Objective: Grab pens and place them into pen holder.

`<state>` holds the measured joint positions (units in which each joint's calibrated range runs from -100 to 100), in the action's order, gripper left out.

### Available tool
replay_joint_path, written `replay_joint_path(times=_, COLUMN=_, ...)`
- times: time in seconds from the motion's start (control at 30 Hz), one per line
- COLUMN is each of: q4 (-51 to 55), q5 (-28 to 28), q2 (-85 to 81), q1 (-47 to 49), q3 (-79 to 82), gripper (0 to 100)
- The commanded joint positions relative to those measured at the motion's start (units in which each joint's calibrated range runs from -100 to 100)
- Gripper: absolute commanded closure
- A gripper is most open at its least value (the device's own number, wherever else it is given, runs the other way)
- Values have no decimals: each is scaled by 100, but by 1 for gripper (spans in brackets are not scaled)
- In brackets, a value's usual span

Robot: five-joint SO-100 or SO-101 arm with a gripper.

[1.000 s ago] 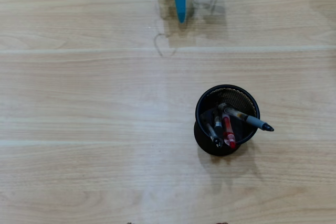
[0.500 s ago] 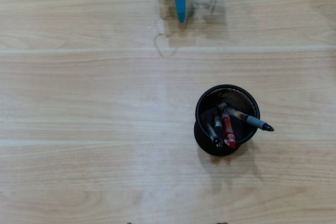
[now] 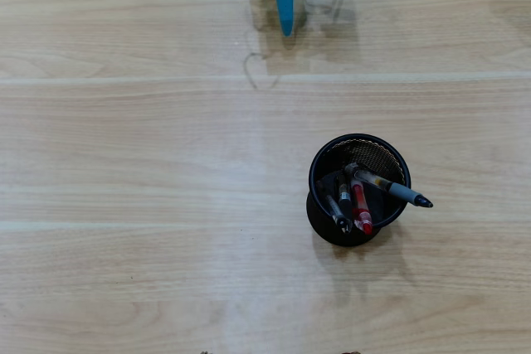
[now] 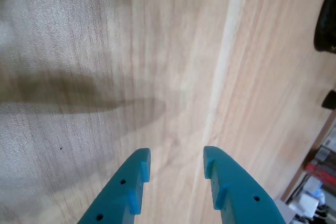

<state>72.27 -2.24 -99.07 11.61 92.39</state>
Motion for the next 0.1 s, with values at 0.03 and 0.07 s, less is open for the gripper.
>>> replay_joint_path(times=0.03, q4=221, q5=26, q2=-25, q1=17, q3=1, gripper=88)
replay_joint_path(times=0.07, q4=221, q5=26, q2=-25, q1=17, q3=1, gripper=88)
